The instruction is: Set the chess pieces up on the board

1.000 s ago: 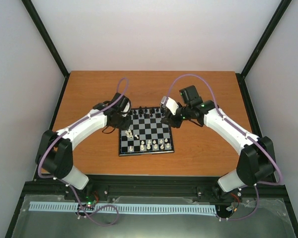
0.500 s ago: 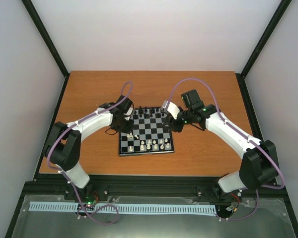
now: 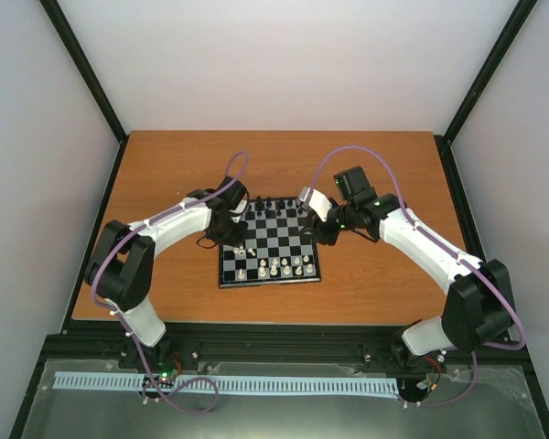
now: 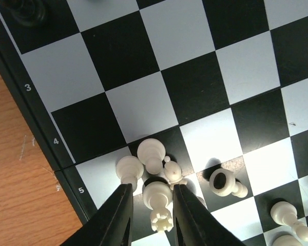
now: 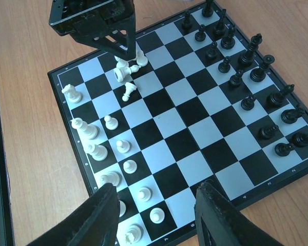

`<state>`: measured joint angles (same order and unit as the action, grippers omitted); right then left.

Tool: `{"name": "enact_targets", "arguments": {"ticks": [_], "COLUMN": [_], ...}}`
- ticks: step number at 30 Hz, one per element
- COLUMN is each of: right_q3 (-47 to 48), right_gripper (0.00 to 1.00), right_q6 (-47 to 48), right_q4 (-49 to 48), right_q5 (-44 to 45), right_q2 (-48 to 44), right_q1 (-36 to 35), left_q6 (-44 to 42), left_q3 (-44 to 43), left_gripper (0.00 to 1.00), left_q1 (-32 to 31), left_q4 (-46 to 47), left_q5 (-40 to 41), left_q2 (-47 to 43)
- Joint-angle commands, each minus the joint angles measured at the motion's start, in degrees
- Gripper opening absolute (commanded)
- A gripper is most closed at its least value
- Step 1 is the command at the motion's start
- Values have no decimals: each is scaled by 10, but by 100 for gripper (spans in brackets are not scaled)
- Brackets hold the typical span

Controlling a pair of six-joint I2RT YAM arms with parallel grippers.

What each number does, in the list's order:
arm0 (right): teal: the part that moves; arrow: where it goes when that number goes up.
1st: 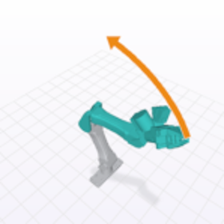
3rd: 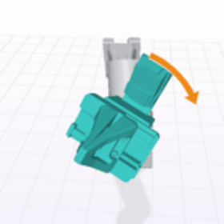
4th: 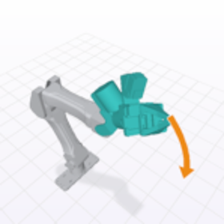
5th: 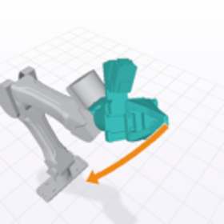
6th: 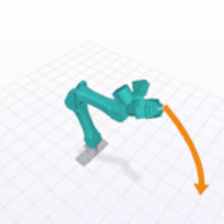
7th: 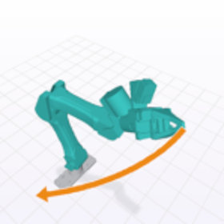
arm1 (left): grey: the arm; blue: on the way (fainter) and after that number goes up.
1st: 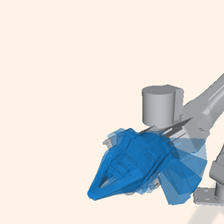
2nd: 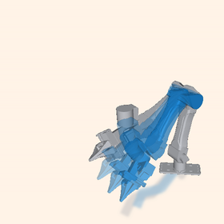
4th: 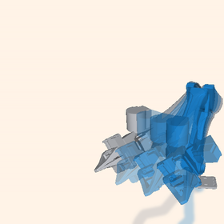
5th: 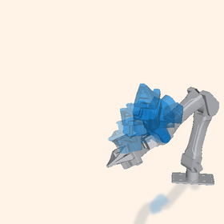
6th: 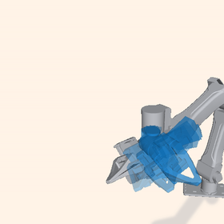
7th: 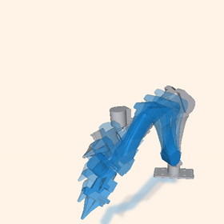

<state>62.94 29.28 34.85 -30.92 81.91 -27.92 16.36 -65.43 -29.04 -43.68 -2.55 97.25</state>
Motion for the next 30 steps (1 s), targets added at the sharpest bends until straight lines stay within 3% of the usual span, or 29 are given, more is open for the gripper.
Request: {"name": "enact_targets", "arguments": {"ticks": [1,15,30], "right_q3": [-4,-6,-6], "right_gripper": [41,41,41], "right_q6": [8,10,10], "right_q4": [-10,-10,-8], "right_q5": [-10,-9,-11], "right_q2": [-7,-5,-3], "right_q1": [1,3,7], "left_q6": [7,-1,0], "left_q3": [-18,-20,-2], "left_gripper": [25,19,29], "left_q1": [-5,-18,-22], "left_q4": [-15,-24,-1], "left_q5": [15,4,58], "left_q2": [4,19,-68]}}
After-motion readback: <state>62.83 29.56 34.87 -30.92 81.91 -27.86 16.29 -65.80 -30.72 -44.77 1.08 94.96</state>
